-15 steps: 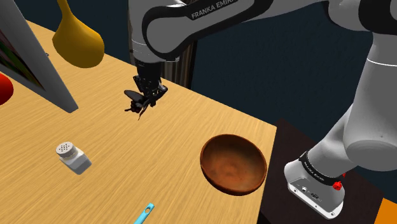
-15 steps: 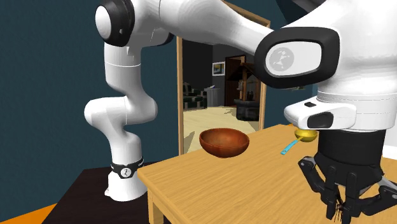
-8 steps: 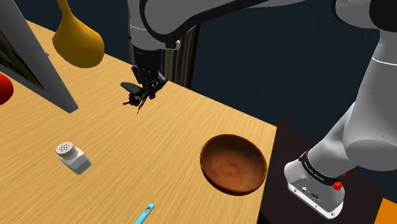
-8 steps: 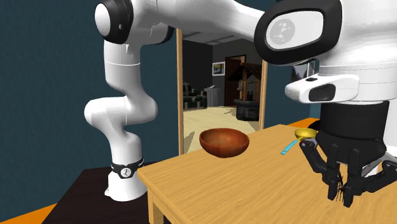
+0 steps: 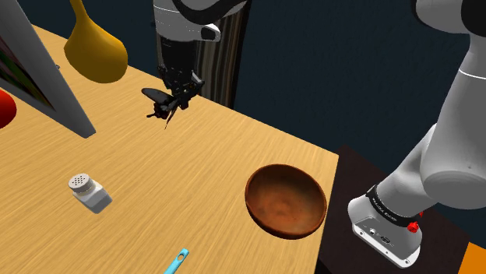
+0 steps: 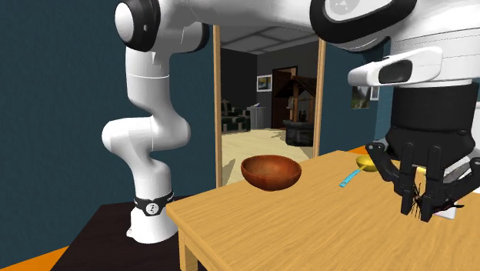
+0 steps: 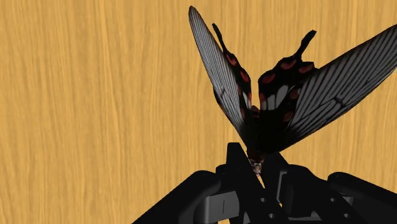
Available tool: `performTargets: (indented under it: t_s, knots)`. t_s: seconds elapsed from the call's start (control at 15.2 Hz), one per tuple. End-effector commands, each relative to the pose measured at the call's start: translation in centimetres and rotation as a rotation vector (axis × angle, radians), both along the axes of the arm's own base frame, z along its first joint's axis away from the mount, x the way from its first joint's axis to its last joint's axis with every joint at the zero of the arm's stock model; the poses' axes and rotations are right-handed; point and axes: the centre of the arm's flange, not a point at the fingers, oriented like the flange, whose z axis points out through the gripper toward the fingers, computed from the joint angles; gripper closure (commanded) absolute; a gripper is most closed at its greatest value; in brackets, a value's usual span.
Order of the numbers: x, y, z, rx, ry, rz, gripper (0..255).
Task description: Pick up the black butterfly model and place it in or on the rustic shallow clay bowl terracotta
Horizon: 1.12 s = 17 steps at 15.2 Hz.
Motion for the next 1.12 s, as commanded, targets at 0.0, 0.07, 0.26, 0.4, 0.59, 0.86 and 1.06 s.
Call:
performTargets:
  t_s: [0.0,0.07,0.26,0.4,0.59,0.86,1.06]
  knots:
    - [0.0,0.0,1.0,0.0,0.0,0.0,255]
    - [0.0,0.0,1.6,0.0,0.0,0.0,255]
    - [0.0,0.0,3.1,0.0,0.0,0.0,255]
    - [0.0,0.0,4.2,0.0,0.0,0.0,255]
    - [0.0,0.0,5.8,0.0,0.0,0.0,255]
    - [-5.0,-1.7,5.5,0.0,0.0,0.0,255]
    - [-8.8,-3.0,5.3,0.0,0.0,0.0,255]
